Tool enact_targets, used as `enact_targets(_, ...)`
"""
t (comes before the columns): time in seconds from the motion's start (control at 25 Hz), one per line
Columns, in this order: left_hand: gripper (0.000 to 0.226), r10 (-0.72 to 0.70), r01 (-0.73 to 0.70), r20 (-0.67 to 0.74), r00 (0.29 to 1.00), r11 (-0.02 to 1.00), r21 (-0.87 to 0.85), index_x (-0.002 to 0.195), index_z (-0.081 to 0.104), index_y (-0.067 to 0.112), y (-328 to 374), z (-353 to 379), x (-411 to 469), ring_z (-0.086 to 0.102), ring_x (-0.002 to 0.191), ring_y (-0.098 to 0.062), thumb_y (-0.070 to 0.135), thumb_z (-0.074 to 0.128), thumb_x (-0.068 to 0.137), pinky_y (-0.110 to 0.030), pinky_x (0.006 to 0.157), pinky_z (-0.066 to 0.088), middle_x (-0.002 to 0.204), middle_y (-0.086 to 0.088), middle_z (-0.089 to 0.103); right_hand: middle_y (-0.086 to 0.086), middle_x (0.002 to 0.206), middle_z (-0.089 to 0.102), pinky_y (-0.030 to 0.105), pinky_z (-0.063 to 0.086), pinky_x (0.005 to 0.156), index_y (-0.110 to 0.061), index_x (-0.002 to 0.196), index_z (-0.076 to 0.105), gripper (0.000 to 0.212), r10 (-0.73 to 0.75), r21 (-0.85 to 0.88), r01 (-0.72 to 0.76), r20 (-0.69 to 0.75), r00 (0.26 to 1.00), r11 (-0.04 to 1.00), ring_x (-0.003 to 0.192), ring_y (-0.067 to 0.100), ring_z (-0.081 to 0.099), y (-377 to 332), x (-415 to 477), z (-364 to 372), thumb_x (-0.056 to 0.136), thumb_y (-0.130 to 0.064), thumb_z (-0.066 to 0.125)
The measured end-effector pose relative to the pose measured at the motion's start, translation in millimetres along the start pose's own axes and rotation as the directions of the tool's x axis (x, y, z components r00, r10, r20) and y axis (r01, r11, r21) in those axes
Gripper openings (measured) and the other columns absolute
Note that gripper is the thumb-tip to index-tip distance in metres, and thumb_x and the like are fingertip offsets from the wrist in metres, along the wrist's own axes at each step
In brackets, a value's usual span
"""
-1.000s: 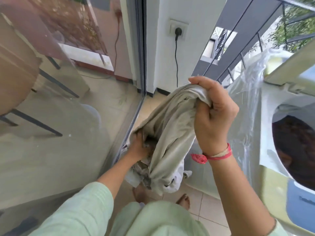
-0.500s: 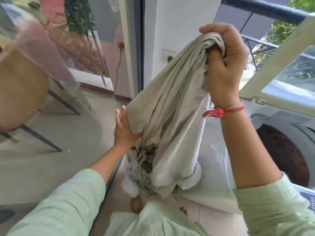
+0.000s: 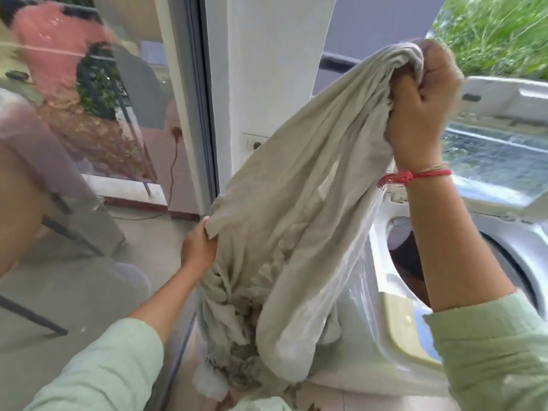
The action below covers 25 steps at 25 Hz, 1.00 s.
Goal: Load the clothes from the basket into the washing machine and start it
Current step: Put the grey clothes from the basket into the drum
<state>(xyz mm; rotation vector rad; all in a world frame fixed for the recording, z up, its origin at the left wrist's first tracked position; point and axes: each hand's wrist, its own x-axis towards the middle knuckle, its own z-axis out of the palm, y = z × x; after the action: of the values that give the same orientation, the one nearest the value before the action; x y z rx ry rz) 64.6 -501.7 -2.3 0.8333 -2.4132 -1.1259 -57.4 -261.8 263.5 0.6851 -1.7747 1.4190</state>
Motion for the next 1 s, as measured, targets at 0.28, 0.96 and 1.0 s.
enact_targets(0.28,0.023,0.015,-0.02,-0.124,0.992,0.999,-0.045,0.107,0.059,0.008,30,-30,48,0.058,0.095,-0.041,0.018,0.043,0.094,-0.041,0.074,0.043,0.106,-0.024,0.063,-0.009,0.055,0.029,0.032,0.028,0.055,-0.027,0.059,0.028,0.031,0.048,-0.271,-0.037,0.037,0.998,0.962,0.054,0.008,0.028,20,12,-27,0.084,-0.018,0.044)
enact_targets(0.96,0.008,0.585,-0.339,0.344,0.735,0.756,-0.56,0.095,0.061,0.037,162,-60,32,0.06,0.084,-0.008,0.031,0.061,0.089,-0.013,0.068,0.045,0.085,0.017,0.063,-0.009,0.049,0.034,0.014,0.027,0.044,-0.022,0.051,0.035,0.028,0.259,-0.272,-0.125,0.542,0.799,0.954,0.043,0.001,0.03,-18,-7,22,0.071,-0.027,0.053)
enact_targets(1.0,0.009,0.604,-0.374,0.23,0.763,0.703,-0.605,0.083,0.063,0.037,167,-63,35,0.057,0.076,-0.007,0.033,0.058,0.089,-0.017,0.065,0.043,0.076,0.017,0.061,-0.007,0.052,0.039,0.014,0.031,0.045,-0.02,0.055,0.043,0.024,0.279,-0.271,-0.147,0.553,0.785,0.951,0.045,0.0,0.034,-15,-5,14,0.067,-0.036,0.056)
